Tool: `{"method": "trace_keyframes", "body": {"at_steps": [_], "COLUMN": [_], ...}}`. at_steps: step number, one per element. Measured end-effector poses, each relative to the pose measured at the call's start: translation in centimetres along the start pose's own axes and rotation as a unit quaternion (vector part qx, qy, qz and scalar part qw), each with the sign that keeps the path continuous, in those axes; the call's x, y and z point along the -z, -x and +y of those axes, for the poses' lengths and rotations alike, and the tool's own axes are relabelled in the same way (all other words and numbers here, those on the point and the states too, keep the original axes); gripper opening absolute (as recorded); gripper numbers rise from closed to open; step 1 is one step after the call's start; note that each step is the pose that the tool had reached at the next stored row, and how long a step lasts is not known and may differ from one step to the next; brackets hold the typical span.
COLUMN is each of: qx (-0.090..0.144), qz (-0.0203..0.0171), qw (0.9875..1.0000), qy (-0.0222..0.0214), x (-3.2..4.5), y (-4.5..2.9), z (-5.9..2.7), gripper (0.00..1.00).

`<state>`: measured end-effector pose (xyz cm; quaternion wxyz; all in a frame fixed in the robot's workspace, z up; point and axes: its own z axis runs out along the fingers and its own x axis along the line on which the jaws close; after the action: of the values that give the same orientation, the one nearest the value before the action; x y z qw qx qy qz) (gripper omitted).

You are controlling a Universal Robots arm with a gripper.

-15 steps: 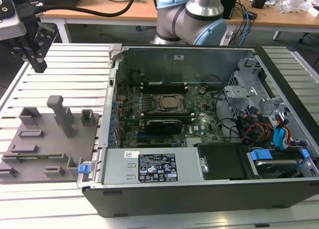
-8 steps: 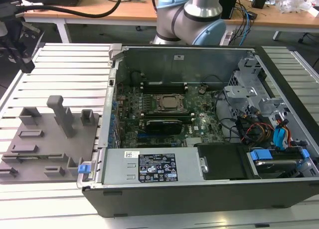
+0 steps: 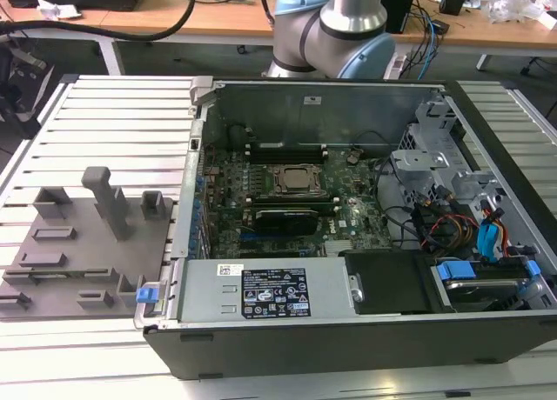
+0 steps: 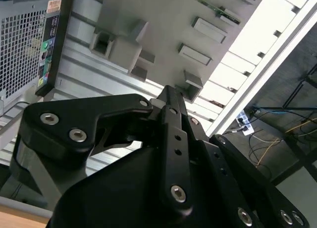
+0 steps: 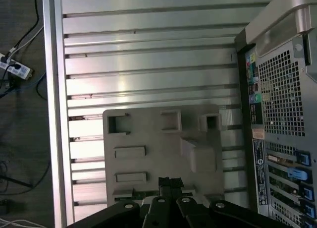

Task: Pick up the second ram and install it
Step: 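Reach for the second ram, then pick up the second ram and move it above second insertion slot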

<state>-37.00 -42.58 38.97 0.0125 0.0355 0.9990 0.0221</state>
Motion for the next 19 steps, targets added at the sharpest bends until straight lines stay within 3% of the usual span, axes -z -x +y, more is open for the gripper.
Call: {"method": "trace_keyframes", "body": {"at_steps": [5, 8, 19], "qx": [0.001, 0.001, 0.001], "qz": [0.0000, 0.0001, 0.0000], "qw": [1.0000, 1.0000, 1.0000], "qy": [0.0001, 0.0000, 0.0001], "x": [0.01, 0.03, 0.03], "y": [-0.17, -0.22, -0.22], "z": [-1.85, -2.44, -2.52], "gripper": [0.11, 0.11, 0.11]}}
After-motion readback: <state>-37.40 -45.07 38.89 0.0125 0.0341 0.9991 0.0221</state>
